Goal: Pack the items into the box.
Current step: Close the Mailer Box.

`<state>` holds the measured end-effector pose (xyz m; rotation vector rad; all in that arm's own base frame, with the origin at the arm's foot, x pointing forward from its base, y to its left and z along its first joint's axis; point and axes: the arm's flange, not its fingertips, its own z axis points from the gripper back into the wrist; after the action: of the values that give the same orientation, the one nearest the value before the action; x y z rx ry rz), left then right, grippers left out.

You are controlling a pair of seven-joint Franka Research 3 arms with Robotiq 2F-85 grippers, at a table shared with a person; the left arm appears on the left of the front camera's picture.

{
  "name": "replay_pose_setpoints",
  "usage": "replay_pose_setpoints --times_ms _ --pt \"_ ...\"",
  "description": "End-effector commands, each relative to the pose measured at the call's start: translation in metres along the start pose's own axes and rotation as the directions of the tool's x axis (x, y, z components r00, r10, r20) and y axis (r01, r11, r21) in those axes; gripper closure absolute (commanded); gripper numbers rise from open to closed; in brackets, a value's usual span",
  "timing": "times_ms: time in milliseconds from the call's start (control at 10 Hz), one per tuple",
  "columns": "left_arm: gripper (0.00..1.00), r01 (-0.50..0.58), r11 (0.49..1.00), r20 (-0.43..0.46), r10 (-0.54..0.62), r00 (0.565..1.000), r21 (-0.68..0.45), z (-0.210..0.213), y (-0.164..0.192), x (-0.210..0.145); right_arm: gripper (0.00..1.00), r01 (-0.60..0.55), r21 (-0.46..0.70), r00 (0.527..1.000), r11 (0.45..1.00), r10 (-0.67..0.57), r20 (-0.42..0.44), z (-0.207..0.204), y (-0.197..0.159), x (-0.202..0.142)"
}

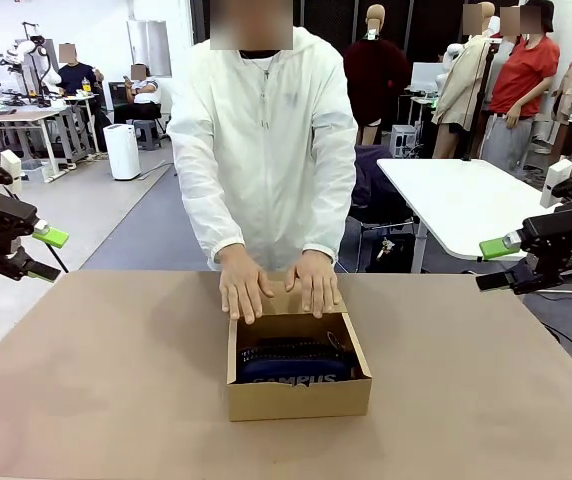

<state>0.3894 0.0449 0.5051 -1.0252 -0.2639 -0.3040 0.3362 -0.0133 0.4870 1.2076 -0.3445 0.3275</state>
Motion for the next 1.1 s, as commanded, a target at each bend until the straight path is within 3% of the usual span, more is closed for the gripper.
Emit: replay_pose_setpoints --times_ms 0,100,200,300,400,600,700,800,900,1000 --pt "0.00 -0.037 0.998 -0.089 0.042 0.995 0.057 -0.015 -0.010 0.028 0.00 0.058 -0.162 0.998 0.985 -0.063 -0.028 -0.019 0.004 0.022" --pt "0.00 -0.093 0.984 -0.030 0.099 0.995 0.150 -0.040 -0.010 0.053 0.00 0.147 -0.319 0.989 0.936 -0.151 0.012 -0.047 -0.005 0.049" --pt "0.00 -0.128 0.969 -0.052 0.141 0.989 0.213 -0.069 0.000 0.071 0.00 0.176 -0.460 0.981 0.870 -0.193 0.009 -0.077 -0.021 0.068" --pt "0.00 -0.191 0.932 0.003 0.199 0.980 0.308 -0.097 0.016 0.085 0.00 0.177 -0.587 0.977 0.790 -0.212 0.009 -0.104 -0.037 0.083" --pt "0.00 -0.216 0.910 -0.002 0.231 0.973 0.355 -0.119 0.031 0.091 0.00 0.162 -0.627 0.973 0.762 -0.228 -0.026 -0.125 -0.050 0.092" --pt "0.00 -0.260 0.888 0.045 0.263 0.964 0.379 -0.155 0.066 0.093 0.00 0.149 -0.612 0.976 0.777 -0.217 -0.038 -0.157 -0.081 0.105" --pt "0.00 -0.277 0.912 0.044 0.277 0.960 0.303 -0.170 0.082 0.094 0.00 0.160 -0.558 0.978 0.814 -0.206 -0.019 -0.164 -0.098 0.111" --pt "0.00 -0.310 0.909 0.088 0.297 0.951 0.280 -0.180 0.091 0.098 0.00 0.222 -0.554 0.968 0.802 -0.251 0.024 -0.158 -0.104 0.115" --pt "0.00 -0.258 0.891 0.039 0.263 0.964 0.372 -0.169 0.077 0.087 0.00 0.138 -0.620 0.978 0.772 -0.206 -0.040 -0.170 -0.091 0.091" --pt "0.00 -0.258 0.891 0.039 0.263 0.964 0.372 -0.169 0.077 0.087 0.00 0.138 -0.620 0.978 0.772 -0.206 -0.040 -0.170 -0.091 0.091"
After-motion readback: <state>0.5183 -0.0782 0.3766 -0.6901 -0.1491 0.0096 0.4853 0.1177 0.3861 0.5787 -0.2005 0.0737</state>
